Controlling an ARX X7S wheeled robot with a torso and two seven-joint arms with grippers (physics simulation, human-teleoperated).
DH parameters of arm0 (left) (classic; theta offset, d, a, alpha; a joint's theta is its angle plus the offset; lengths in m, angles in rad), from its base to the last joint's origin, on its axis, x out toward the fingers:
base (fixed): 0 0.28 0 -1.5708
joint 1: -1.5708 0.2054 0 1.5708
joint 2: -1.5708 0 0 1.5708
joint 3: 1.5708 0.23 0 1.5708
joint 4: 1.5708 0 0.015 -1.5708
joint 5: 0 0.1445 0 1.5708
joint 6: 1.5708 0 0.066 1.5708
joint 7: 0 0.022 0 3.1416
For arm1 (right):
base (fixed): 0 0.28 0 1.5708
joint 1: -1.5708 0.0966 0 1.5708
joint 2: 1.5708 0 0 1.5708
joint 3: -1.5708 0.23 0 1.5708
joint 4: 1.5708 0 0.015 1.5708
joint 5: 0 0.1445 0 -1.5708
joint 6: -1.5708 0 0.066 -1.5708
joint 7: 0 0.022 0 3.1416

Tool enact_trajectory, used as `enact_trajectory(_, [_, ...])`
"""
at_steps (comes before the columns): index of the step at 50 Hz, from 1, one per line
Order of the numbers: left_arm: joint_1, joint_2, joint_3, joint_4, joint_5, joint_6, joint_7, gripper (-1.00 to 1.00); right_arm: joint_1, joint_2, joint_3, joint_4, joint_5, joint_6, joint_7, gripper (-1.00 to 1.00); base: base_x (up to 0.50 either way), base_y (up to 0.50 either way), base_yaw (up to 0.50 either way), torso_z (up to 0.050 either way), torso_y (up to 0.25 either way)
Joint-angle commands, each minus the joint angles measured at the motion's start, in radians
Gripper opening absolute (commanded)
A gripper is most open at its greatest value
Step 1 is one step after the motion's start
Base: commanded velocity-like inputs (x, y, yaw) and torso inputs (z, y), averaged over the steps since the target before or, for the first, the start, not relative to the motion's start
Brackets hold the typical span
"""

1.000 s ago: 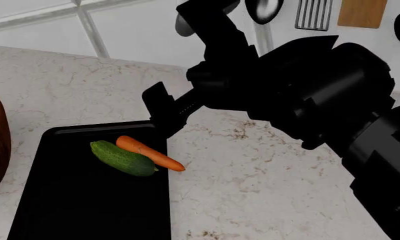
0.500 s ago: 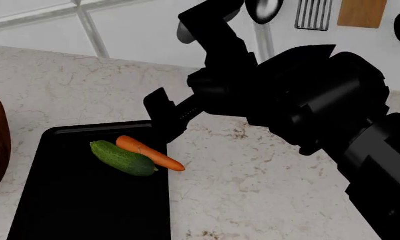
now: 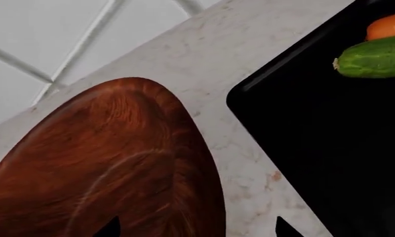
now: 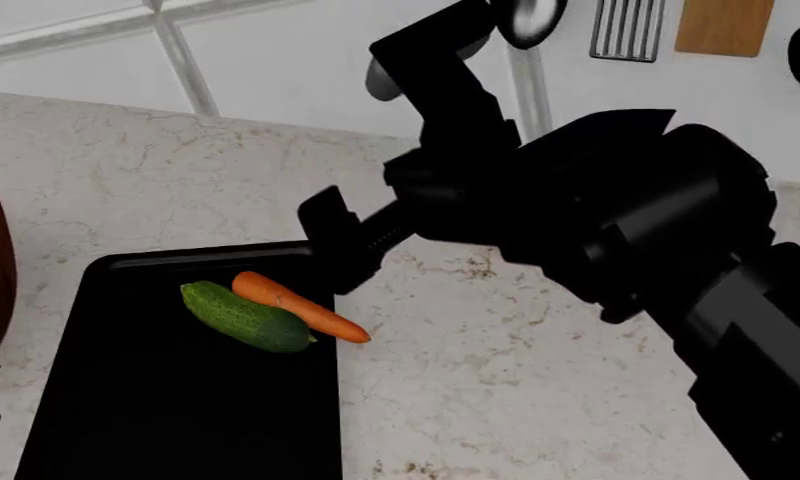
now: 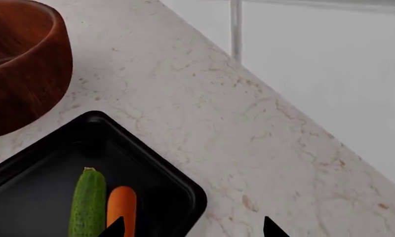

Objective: Place the two vegetables and bowl onto the tray for setting up a vegetable dip station.

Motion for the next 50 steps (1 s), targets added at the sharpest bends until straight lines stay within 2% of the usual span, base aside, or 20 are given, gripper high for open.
enact_trajectory(1, [0.005, 0.041, 0.061, 0.0, 0.095, -0.029, 0.042, 1.0, -0.012, -0.011, 0.037, 0.023, -0.024, -0.007, -0.023, 1.0, 0.0, 0.0, 0.0, 0.0, 0.0])
enact_trajectory(2, [-0.002, 0.034, 0.093, 0.02, 0.126, -0.022, 0.059, -1.0, -0.012, -0.011, 0.038, 0.022, -0.023, -0.006, -0.02, 1.0, 0.0, 0.0, 0.0, -0.01, 0.0])
enact_trajectory(8, [-0.016, -0.031, 0.24, 0.157, 0.331, 0.096, 0.131, -1.0, -0.02, -0.012, 0.04, 0.017, -0.021, -0.009, -0.015, 1.0, 0.0, 0.0, 0.0, 0.0, 0.0])
enact_trajectory(13, [-0.057, -0.057, 0.249, 0.235, 0.346, 0.107, 0.161, -1.0, -0.019, -0.009, 0.043, 0.011, -0.02, -0.008, -0.012, 1.0, 0.0, 0.0, 0.0, 0.0, 0.0])
enact_trajectory(22, [-0.26, -0.051, 0.195, 0.351, 0.24, -0.086, 0.18, -1.0, -0.027, 0.004, 0.052, -0.014, -0.012, -0.01, 0.003, 1.0, 0.0, 0.0, 0.0, 0.0, 0.0])
enact_trajectory(25, [-0.4, -0.039, 0.136, 0.401, 0.129, -0.192, 0.221, -1.0, -0.022, 0.005, 0.054, -0.013, -0.011, -0.01, 0.002, 1.0, 0.0, 0.0, 0.0, 0.0, 0.0])
enact_trajectory(27, [-0.498, -0.035, 0.134, 0.446, 0.06, -0.251, 0.271, -1.0, -0.019, 0.005, 0.056, -0.014, -0.011, -0.01, 0.003, 1.0, 0.0, 0.0, 0.0, 0.0, 0.0])
enact_trajectory(29, [-0.642, -0.042, 0.144, 0.459, -0.112, -0.277, 0.263, -1.0, -0.017, 0.008, 0.06, -0.012, -0.01, -0.012, 0.005, 1.0, 0.0, 0.0, 0.0, 0.0, 0.0])
enact_trajectory(31, [-0.796, -0.04, 0.176, 0.424, -0.318, -0.274, 0.193, -1.0, -0.01, 0.012, 0.069, -0.019, -0.003, -0.012, 0.022, 1.0, 0.0, 0.0, 0.0, 0.0, 0.0])
enact_trajectory(35, [-0.898, -0.042, 0.225, 0.422, -0.538, -0.246, 0.102, -1.0, 0.008, 0.028, 0.095, -0.028, 0.003, -0.028, 0.075, 1.0, 0.0, 0.0, 0.0, 0.0, 0.0])
enact_trajectory(40, [-0.993, -0.073, 0.215, 0.432, -0.713, -0.192, 0.121, -1.0, 0.04, 0.054, 0.109, -0.057, 0.015, -0.011, 0.108, 1.0, 0.0, 0.0, 0.0, 0.0, 0.0])
enact_trajectory(44, [-0.978, -0.091, 0.161, 0.437, -0.694, -0.174, 0.22, -1.0, 0.041, 0.103, 0.135, -0.151, 0.043, -0.009, 0.173, 1.0, 0.0, 0.0, 0.0, 0.0, 0.0])
enact_trajectory(50, [-0.876, -0.111, 0.096, 0.454, -0.577, -0.158, 0.399, -1.0, 0.034, 0.11, 0.144, -0.12, 0.042, -0.025, 0.163, 1.0, 0.0, 0.0, 0.0, 0.0, 0.0])
